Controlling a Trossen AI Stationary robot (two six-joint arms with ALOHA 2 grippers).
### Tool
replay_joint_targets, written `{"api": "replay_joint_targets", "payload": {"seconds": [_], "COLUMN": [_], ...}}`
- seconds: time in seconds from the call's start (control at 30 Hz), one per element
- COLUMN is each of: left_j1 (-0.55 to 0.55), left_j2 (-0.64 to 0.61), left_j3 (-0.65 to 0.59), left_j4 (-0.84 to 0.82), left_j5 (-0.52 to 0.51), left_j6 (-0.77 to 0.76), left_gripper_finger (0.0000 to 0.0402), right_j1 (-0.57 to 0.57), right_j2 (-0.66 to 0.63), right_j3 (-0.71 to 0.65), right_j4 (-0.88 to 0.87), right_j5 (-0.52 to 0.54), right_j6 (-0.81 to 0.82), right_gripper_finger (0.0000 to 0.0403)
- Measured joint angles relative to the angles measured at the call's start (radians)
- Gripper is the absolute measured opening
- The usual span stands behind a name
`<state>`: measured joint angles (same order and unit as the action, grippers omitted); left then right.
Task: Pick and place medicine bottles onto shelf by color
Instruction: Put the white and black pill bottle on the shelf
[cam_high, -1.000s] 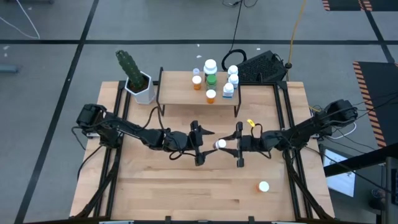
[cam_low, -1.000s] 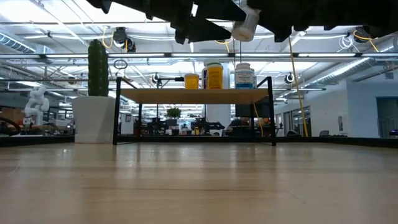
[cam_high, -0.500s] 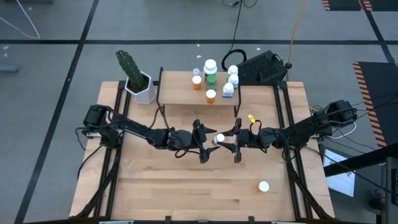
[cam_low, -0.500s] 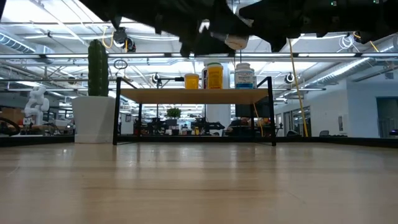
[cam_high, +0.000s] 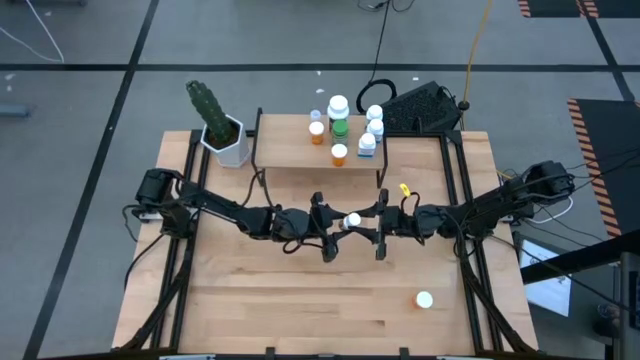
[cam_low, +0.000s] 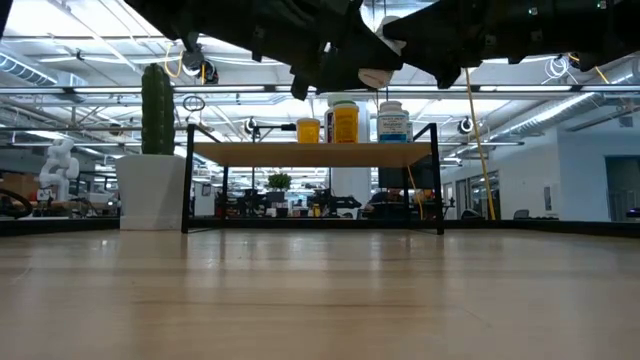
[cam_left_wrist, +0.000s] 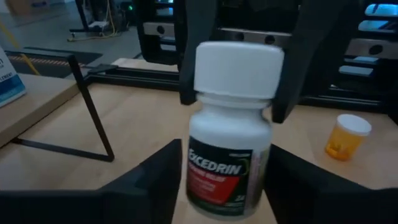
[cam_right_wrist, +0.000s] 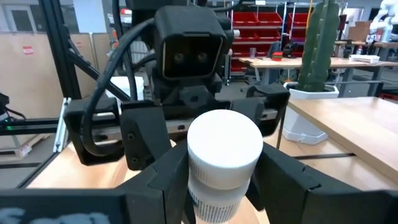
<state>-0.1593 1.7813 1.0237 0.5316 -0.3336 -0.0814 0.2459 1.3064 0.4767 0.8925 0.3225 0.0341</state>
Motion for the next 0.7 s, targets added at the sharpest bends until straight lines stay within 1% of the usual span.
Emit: {"api": "replay_joint_targets", "payload": {"seconds": [0.07, 0.17, 0.6, 0.7], "left_j1": [0.0, 0.001, 0.003, 0.003], "left_j2": [0.0, 0.0, 0.0, 0.0], "left_j3": [0.0, 0.0, 0.0, 0.0], "left_j4": [0.0, 0.0, -0.009, -0.006], "left_j5": [0.0, -0.003, -0.003, -0.009], "left_j6": [0.004, 0.032, 0.073, 0.073], "left_gripper_finger": [0.019, 0.0183, 0.0181, 0.0181], "right_j1": [-0.004, -0.018, -0.03, -0.028], "right_j2": [0.0, 0.0, 0.0, -0.008], "right_j3": [0.0, 0.0, 0.0, 0.0], "right_j4": [-0.013, -0.03, -0.061, -0.058], "right_j5": [0.001, -0.006, -0.014, -0.014], "right_j6": [0.002, 0.025, 0.033, 0.006], "right_gripper_finger": [0.0157, 0.0157, 0.0157, 0.0162]}}
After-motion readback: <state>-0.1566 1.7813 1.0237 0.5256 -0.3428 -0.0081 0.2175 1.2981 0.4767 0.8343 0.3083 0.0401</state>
